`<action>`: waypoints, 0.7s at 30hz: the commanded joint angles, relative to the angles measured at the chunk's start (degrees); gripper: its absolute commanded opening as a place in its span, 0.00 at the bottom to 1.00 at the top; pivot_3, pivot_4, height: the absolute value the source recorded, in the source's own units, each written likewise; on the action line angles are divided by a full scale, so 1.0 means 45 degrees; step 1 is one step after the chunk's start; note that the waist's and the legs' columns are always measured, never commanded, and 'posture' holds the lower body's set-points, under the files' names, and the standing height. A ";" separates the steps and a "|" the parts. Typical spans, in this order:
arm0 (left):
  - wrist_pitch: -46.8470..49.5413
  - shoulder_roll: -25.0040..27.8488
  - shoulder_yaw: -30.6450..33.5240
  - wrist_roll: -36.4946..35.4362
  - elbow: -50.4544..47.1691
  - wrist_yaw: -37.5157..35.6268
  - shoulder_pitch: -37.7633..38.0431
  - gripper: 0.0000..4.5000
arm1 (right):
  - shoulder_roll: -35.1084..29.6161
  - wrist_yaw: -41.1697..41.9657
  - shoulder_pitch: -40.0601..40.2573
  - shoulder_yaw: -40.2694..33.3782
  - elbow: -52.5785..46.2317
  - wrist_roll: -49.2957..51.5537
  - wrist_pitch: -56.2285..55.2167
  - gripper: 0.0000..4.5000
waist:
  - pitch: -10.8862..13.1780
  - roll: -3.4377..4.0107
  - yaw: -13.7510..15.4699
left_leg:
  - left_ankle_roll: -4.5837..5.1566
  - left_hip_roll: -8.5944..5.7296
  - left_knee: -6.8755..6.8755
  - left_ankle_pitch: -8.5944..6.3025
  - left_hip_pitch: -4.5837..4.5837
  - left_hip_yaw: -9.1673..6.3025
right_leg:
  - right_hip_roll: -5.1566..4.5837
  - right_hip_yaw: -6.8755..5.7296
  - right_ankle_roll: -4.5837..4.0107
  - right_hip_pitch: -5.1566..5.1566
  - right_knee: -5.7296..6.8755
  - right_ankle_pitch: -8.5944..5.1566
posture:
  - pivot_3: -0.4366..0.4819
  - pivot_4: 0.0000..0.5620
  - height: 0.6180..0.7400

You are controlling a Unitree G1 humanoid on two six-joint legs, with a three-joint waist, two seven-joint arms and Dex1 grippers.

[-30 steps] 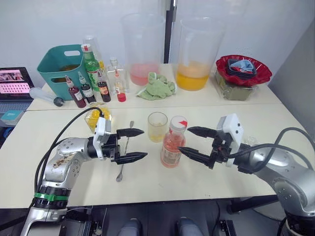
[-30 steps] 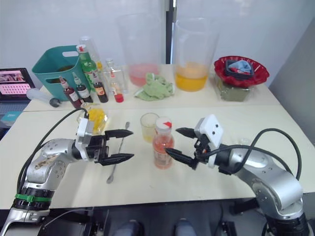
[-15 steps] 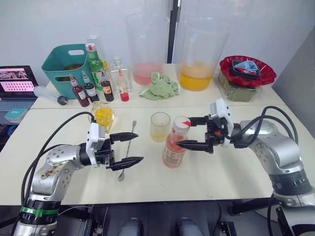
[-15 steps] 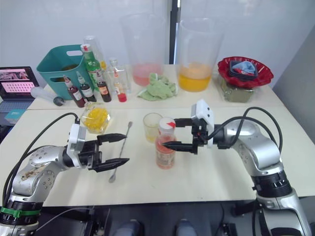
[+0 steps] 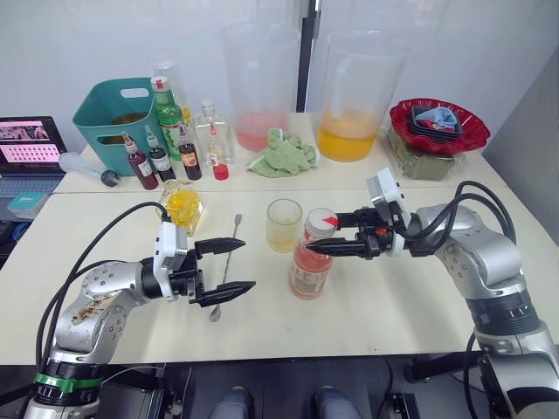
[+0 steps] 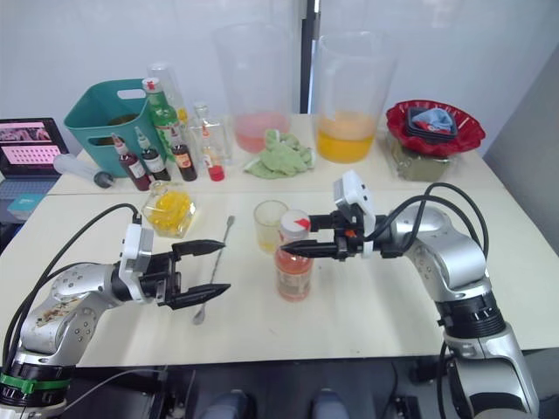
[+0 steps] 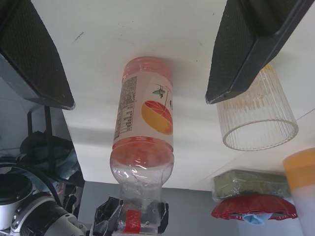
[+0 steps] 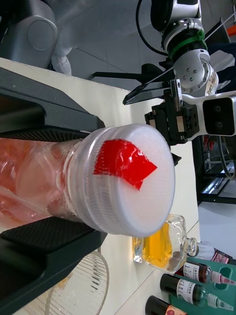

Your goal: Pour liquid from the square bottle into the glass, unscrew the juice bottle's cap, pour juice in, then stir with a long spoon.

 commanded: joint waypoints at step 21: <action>-0.0577 -0.0256 -0.0680 0.0299 0.1576 -0.1238 -0.1648 1.00 | 0.2358 -0.8900 0.2142 -0.1391 -0.7159 0.2119 0.4776 0.34 | 0.0000 0.0000 -0.0053 | -0.0009 -0.0011 0.0000 0.0008 -0.0103 0.0010 | 0.0002 0.0026 -0.0004 -0.0147 0.0076 0.0002 | 0.48 0.27 1.00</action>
